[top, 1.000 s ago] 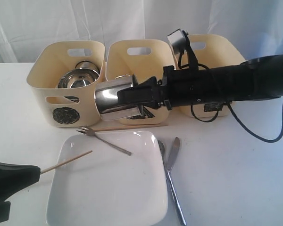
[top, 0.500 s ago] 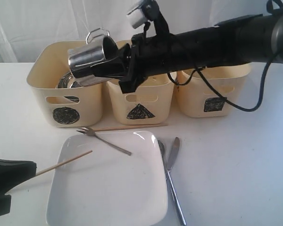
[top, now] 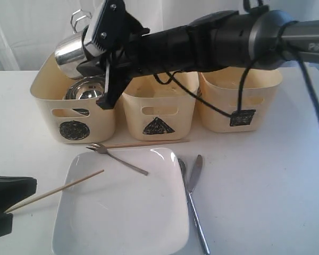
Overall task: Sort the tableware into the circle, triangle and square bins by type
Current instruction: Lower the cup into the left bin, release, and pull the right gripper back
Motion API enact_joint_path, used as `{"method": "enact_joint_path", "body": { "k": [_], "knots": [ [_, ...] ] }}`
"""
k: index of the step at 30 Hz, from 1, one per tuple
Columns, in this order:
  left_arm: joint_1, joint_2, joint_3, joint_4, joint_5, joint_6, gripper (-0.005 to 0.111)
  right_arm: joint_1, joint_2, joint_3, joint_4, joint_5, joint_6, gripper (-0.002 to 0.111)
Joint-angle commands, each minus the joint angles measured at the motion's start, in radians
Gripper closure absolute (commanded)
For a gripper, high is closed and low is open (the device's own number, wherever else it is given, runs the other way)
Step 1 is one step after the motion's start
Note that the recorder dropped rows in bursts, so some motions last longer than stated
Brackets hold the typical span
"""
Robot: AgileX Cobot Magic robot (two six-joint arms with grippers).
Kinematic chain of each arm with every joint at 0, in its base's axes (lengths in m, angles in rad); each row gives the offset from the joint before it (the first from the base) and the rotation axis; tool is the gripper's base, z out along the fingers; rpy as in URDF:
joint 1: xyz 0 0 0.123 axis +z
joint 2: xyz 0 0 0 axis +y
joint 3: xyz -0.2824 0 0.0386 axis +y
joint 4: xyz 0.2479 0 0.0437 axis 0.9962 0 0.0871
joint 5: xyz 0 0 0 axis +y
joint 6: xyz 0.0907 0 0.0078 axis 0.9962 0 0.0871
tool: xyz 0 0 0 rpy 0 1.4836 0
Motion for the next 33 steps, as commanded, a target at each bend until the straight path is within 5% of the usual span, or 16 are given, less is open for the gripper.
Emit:
{"method": "enact_joint_path", "body": {
  "k": [1, 14, 16, 23, 29, 33],
  "knots": [
    [0.000, -0.006, 0.007, -0.019, -0.008, -0.002, 0.107, 0.030, 0.084, -0.061, 0.003, -0.013, -0.023, 0.108],
    [0.000, -0.006, 0.007, -0.019, -0.005, -0.002, 0.107, 0.072, 0.231, -0.198, 0.010, -0.154, 0.034, 0.107],
    [0.000, -0.006, 0.007, -0.019, -0.005, -0.002, 0.107, 0.072, 0.233, -0.203, 0.010, -0.159, 0.130, 0.101],
    [0.000, -0.006, 0.007, -0.019, -0.005, -0.002, 0.107, 0.072, 0.231, -0.220, 0.010, -0.177, 0.197, 0.053],
    [0.000, -0.006, 0.007, -0.019, -0.005, -0.002, 0.107, 0.072, 0.168, -0.218, 0.006, -0.175, 0.203, 0.051],
    [0.000, -0.006, 0.007, -0.019, -0.005, -0.002, 0.107, 0.072, 0.055, -0.216, -0.236, 0.004, 0.487, 0.051]
  ]
}}
